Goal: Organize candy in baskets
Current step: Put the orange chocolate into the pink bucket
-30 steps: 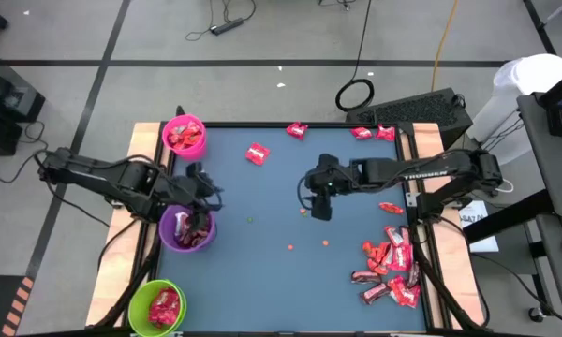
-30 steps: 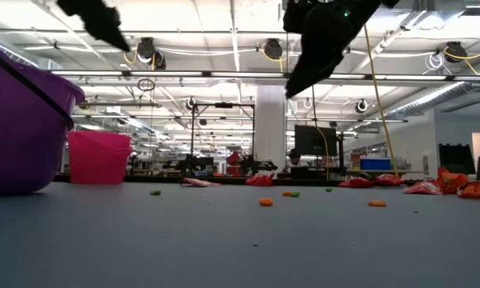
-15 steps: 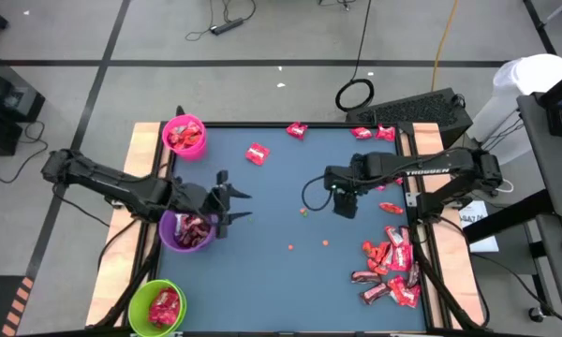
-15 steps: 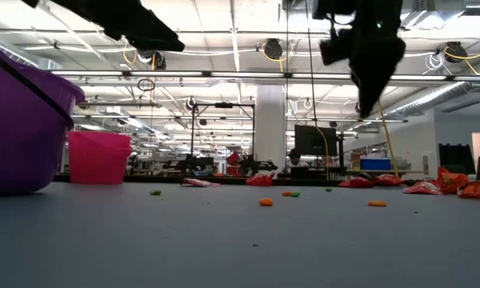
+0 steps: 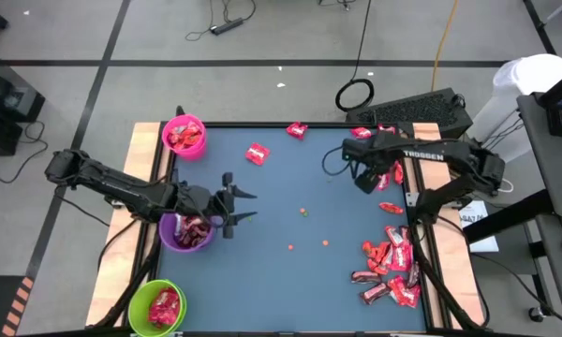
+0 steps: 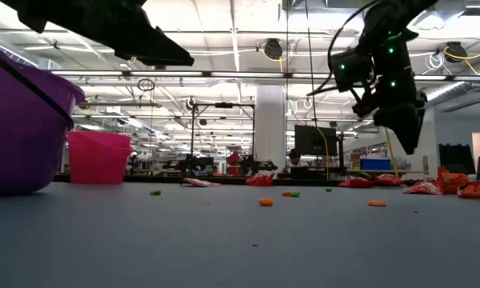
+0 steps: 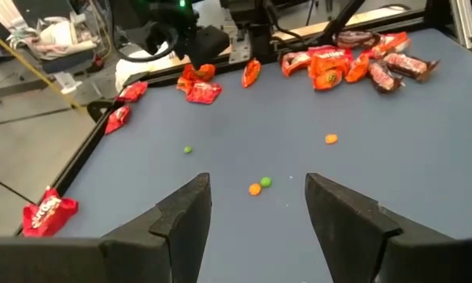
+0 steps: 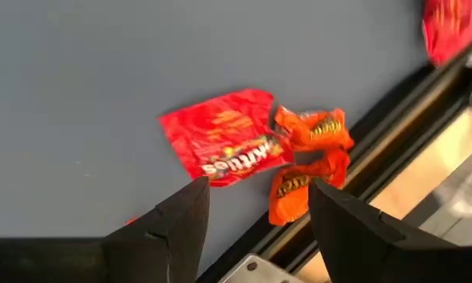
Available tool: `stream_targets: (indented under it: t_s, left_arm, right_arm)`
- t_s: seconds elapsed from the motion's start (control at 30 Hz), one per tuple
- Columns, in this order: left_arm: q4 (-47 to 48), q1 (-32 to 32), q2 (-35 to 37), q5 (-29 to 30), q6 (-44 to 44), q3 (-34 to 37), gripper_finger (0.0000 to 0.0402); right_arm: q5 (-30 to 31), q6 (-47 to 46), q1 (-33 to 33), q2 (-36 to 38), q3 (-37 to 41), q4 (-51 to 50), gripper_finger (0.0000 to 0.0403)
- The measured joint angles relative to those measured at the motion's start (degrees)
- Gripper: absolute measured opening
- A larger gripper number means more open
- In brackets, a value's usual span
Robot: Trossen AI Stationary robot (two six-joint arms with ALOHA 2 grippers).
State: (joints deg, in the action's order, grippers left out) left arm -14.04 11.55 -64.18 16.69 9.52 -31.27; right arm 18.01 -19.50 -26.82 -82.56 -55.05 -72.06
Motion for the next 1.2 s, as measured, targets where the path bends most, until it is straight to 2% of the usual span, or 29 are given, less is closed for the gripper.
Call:
stream_targets:
  t_s: [0.5, 0.7, 0.93, 1.07, 1.2]
  left_arm:
    - [3.08, 0.05, 0.01, 0.34, -0.17, -0.02, 0.0212]
    - [2.64, 0.05, 0.02, 0.35, -0.13, -0.02, 0.0212]
    - [2.57, 0.05, 0.02, 0.35, -0.12, -0.04, 0.0212]
    - [2.57, 0.05, 0.02, 0.35, -0.11, -0.04, 0.0212]
    - [2.57, 0.05, 0.02, 0.35, -0.11, -0.07, 0.0212]
  right_arm:
    - [-0.17, -6.61, -14.11, -0.04, 6.05, 1.69, 0.0205]
    - [1.53, -7.45, -17.36, -0.04, 9.55, 3.07, 0.0205]
    - [1.18, -4.48, -19.33, -0.04, 13.16, 10.12, 0.0204]
    - [1.24, -3.57, -20.34, -0.09, 13.99, 10.46, 0.0185]
    - [1.24, -3.42, -20.49, -0.09, 13.97, 10.61, 0.0143]
